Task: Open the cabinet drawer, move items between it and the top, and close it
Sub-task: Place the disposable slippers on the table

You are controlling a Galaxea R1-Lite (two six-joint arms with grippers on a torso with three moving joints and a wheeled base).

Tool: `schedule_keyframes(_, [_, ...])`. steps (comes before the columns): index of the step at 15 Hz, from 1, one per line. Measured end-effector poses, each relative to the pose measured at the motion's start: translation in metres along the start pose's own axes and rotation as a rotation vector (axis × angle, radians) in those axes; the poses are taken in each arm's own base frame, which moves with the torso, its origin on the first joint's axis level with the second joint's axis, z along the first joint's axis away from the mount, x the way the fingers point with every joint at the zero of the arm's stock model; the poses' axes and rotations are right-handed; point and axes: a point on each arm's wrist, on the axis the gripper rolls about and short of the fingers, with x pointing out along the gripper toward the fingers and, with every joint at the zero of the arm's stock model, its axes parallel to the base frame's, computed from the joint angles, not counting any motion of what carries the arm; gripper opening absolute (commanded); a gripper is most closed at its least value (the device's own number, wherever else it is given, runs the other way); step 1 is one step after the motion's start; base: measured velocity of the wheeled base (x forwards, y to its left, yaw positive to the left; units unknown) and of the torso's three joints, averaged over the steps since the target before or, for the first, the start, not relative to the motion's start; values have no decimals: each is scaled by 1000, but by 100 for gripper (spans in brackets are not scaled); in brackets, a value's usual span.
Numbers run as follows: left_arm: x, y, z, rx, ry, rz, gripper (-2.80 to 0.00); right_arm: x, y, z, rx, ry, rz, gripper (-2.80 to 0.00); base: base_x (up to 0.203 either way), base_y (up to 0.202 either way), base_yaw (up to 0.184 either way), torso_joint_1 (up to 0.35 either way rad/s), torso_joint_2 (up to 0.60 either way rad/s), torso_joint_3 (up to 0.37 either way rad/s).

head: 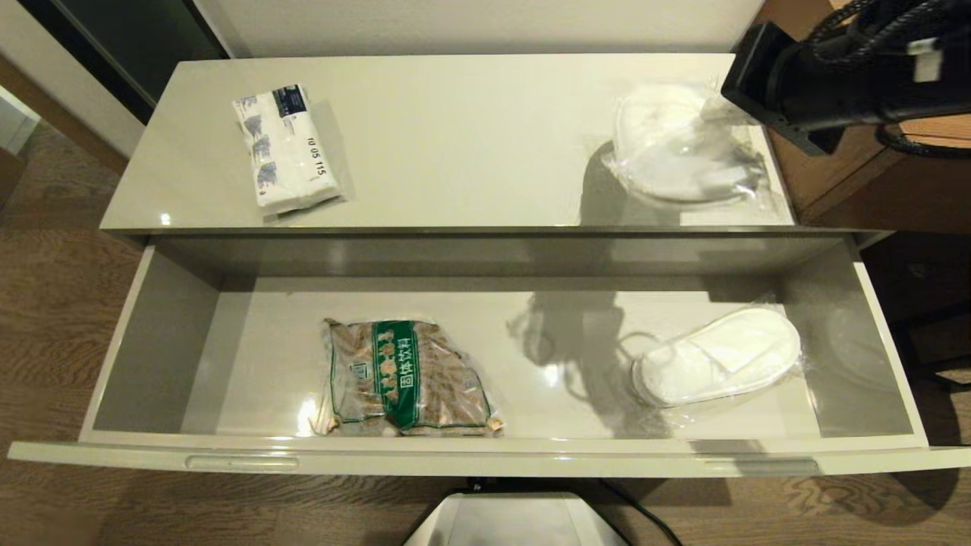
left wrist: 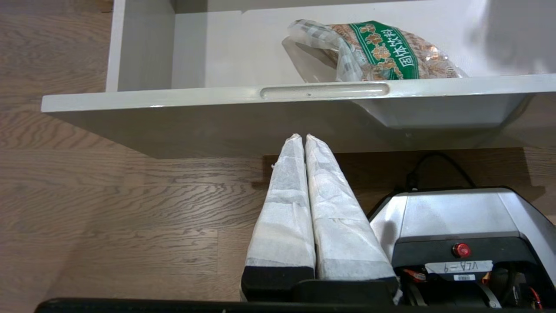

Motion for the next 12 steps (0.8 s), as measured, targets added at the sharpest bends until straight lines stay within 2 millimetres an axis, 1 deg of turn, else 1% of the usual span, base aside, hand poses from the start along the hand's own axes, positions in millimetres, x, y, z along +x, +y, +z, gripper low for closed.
schedule_keyframes(2, [0, 0, 0, 0, 0, 0, -280, 50, -14, 9, -6, -151, -81, -280, 0, 0, 0, 0, 0, 0])
schedule_keyframes(4, [0, 0, 0, 0, 0, -1, -280, 101, -33, 4, -51, -263, -180, -280, 0, 0, 0, 0, 0, 0])
schedule_keyframes(5, [0, 0, 0, 0, 0, 0, -280, 123, -43, 0, -86, -309, -226, 0, 0, 0, 0, 0, 0, 0])
schedule_keyframes(6, [0, 0, 0, 0, 0, 0, -280, 143, -55, -4, -133, -362, -291, 0, 0, 0, 0, 0, 0, 0])
schedule_keyframes(7, [0, 0, 0, 0, 0, 0, -280, 156, -65, -5, -173, -411, -357, 0, 0, 0, 0, 0, 0, 0])
schedule_keyframes(8, [0, 0, 0, 0, 0, 0, -280, 164, -72, -6, -194, -433, -394, 0, 0, 0, 0, 0, 0, 0])
schedule_keyframes(10, [0, 0, 0, 0, 0, -1, -280, 165, -76, -9, -203, -426, -405, 0, 0, 0, 0, 0, 0, 0])
schedule_keyframes(12, [0, 0, 0, 0, -1, 0, -280, 153, -77, -8, -210, -407, -384, 0, 0, 0, 0, 0, 0, 0])
